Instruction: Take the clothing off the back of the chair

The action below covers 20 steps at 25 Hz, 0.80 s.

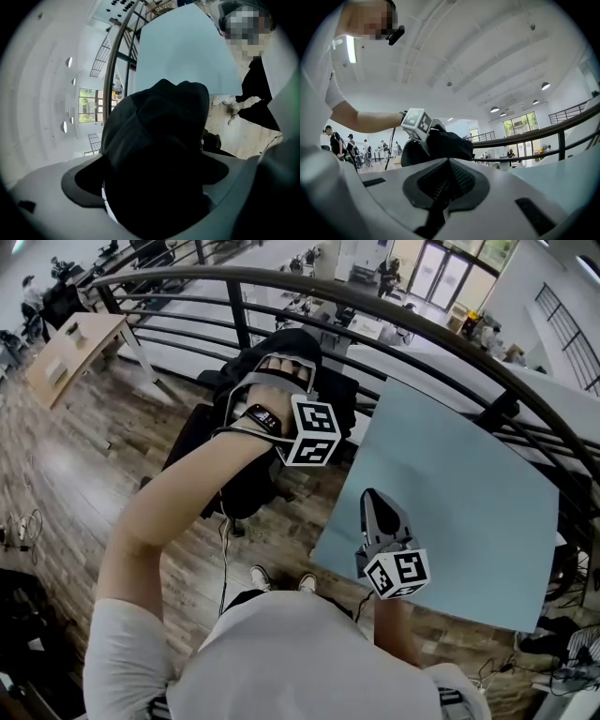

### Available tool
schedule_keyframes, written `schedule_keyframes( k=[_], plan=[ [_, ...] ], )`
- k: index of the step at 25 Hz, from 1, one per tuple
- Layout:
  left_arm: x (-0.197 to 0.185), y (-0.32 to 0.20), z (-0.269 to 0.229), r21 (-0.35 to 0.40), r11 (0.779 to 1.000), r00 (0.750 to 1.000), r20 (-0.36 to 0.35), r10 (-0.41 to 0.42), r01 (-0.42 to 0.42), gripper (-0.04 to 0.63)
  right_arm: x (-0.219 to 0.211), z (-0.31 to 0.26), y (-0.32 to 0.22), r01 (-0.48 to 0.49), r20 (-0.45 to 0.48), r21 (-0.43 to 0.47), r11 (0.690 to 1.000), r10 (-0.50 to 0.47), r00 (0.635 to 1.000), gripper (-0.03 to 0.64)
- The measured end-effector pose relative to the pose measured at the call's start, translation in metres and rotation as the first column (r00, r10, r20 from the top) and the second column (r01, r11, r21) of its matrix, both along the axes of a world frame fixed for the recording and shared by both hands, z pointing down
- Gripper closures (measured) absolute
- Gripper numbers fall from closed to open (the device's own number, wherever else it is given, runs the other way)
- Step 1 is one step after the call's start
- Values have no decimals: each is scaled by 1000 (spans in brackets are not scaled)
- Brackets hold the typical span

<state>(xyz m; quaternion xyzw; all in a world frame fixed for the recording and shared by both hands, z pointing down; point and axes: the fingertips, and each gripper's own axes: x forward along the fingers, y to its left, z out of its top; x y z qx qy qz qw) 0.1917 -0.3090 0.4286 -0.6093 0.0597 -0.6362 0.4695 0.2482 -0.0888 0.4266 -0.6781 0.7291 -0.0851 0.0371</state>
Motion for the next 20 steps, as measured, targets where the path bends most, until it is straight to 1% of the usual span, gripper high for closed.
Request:
schedule_keyframes(
  k=[2,6,8,10,12,14,16,17,18,20],
  plan=[
    [1,-2,1,33,999,999,33,2,-3,25,4,2,1,-6,3,-6,1000,6,1000,597],
    [4,-7,1,133,991,997,80,0,-10,33,3,7,2,4,10,-19,1000,-4,1000,597],
    [8,-8,1,168,986,996,92,7,-22,73,1,8,-1,13,16,-18,1000,-13,1000,597],
    [13,-10,1,198,979,995,97,25,-44,136,-3,8,-5,28,16,-14,1000,-28,999,597],
    [17,-9,2,206,977,994,98,41,-61,166,-7,7,-8,45,13,-8,999,-45,999,597],
    [19,-5,3,190,978,994,83,69,-84,199,-11,5,-9,58,8,1,998,-58,998,597],
    [19,2,3,171,978,993,54,109,-117,305,-14,4,-9,57,10,2,998,-57,998,597],
    [20,5,2,167,978,992,34,124,-128,344,-14,4,-9,55,12,0,999,-55,998,597],
    [21,6,-1,161,978,991,6,132,-131,369,-15,4,-8,53,14,-1,999,-53,998,597],
    [26,7,-8,144,982,988,-76,131,-119,437,-15,3,-7,51,17,1,999,-51,999,597]
  ],
)
